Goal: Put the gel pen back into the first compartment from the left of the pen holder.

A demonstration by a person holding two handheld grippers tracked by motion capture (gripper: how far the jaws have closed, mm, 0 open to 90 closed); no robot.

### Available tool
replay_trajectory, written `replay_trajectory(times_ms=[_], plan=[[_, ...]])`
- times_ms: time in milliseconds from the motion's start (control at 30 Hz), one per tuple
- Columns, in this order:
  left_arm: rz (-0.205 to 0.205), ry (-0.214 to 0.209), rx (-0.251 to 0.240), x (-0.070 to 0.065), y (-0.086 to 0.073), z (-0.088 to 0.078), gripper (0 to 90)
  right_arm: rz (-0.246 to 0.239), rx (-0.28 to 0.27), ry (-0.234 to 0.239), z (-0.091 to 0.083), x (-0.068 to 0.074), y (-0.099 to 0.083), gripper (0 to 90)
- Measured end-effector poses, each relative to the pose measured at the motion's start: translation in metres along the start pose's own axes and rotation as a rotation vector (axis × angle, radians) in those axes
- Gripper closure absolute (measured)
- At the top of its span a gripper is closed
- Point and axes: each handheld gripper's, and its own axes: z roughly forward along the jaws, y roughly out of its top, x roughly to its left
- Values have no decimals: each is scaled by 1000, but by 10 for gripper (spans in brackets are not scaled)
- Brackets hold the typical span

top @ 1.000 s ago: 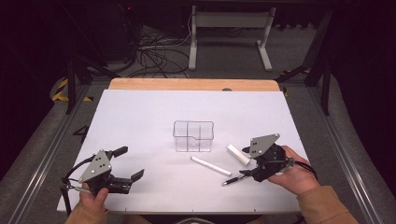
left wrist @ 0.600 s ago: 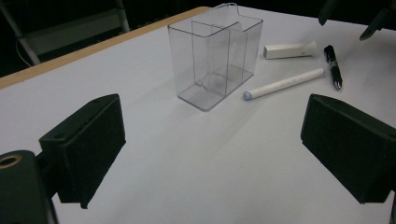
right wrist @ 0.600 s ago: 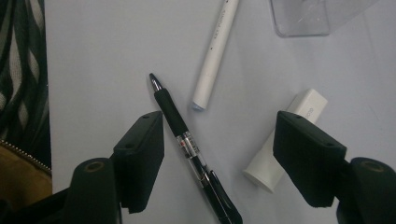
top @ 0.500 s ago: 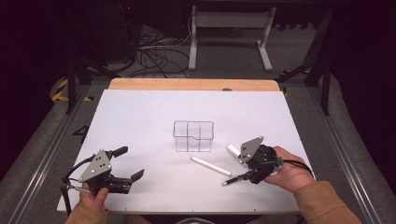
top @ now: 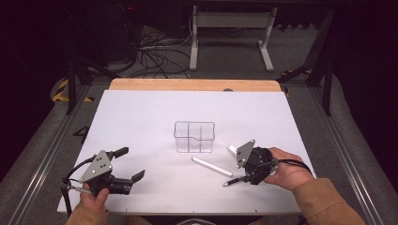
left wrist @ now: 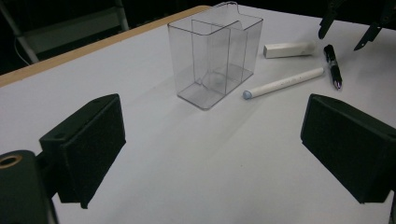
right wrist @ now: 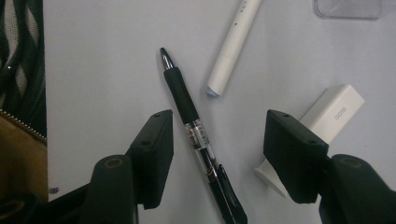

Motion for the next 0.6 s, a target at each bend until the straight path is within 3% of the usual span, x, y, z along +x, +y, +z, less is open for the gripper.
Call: replay_trajectory(times_ms=[467,600], plan=[[4,-2,3,0,0,0,70,-30,38,30,8,-1,0,498],[0,-4,6,1,-1,1,70,-61,65,32,13,-1,0,532]])
